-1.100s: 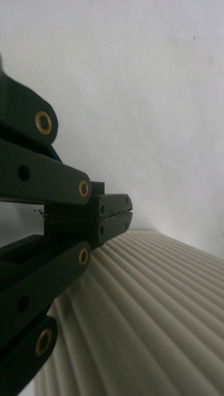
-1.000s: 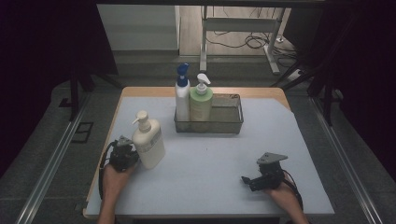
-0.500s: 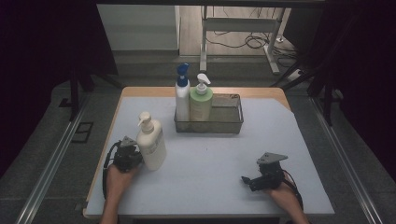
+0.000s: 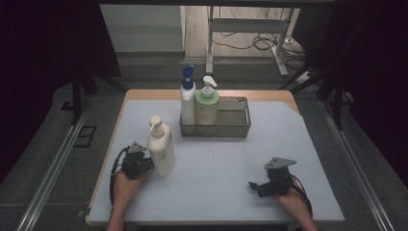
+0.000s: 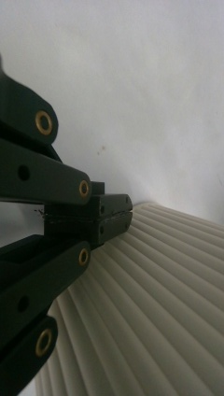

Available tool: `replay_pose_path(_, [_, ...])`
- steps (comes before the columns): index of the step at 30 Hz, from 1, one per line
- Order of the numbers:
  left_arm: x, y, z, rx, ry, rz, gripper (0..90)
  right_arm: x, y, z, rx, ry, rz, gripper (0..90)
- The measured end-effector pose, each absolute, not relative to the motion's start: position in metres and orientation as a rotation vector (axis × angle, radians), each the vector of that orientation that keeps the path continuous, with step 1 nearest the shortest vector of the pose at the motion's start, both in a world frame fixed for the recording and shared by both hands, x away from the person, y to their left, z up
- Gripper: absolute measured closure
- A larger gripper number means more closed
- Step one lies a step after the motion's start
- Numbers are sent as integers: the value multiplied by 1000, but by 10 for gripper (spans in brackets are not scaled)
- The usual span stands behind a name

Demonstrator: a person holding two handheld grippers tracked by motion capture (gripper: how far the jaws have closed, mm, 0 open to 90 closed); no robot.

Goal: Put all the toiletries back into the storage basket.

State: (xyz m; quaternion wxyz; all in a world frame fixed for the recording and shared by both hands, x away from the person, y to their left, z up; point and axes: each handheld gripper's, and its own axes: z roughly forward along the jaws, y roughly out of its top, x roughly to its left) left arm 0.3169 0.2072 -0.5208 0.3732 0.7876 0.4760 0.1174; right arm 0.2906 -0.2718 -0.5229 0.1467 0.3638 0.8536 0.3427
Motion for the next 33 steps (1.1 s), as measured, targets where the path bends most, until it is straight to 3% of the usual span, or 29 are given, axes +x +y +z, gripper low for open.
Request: replay_pose_path(33, [307, 160, -519, 2097, 1100, 288, 894, 290, -272, -523, 1051, 2458, 987, 0])
